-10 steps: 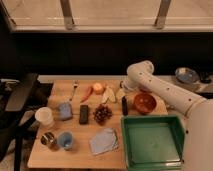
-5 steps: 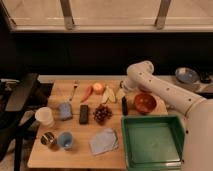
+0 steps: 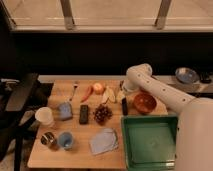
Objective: Wipe table surface with brush
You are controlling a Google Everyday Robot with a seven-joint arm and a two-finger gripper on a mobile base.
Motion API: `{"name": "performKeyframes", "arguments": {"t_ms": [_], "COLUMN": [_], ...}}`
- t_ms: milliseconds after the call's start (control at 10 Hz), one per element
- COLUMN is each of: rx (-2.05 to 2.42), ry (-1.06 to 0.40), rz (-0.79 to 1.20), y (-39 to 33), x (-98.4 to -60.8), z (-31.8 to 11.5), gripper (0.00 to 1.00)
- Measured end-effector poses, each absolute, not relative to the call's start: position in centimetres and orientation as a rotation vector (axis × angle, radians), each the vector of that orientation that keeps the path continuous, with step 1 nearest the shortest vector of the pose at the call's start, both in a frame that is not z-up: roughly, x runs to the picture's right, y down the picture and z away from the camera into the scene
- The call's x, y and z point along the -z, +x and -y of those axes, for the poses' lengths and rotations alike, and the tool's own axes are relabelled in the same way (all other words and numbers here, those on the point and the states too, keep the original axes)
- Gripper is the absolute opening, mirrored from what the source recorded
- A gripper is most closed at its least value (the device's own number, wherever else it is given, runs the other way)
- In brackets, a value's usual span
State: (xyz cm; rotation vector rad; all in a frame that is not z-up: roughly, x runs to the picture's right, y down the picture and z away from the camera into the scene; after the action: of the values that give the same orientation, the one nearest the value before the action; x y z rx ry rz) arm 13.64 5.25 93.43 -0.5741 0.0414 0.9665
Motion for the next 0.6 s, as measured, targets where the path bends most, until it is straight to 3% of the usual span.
{"name": "performKeyframes", "arguments": {"t_ms": [200, 600], "rx": [-0.983, -0.983], "ry": [-0.606, -0.6], "rz": [-0.047, -0.07], "y": [13.7, 14.5], "x": [-94.4, -94.1], "z": [-6.1, -7.0], "gripper": [0.58, 0.16]}}
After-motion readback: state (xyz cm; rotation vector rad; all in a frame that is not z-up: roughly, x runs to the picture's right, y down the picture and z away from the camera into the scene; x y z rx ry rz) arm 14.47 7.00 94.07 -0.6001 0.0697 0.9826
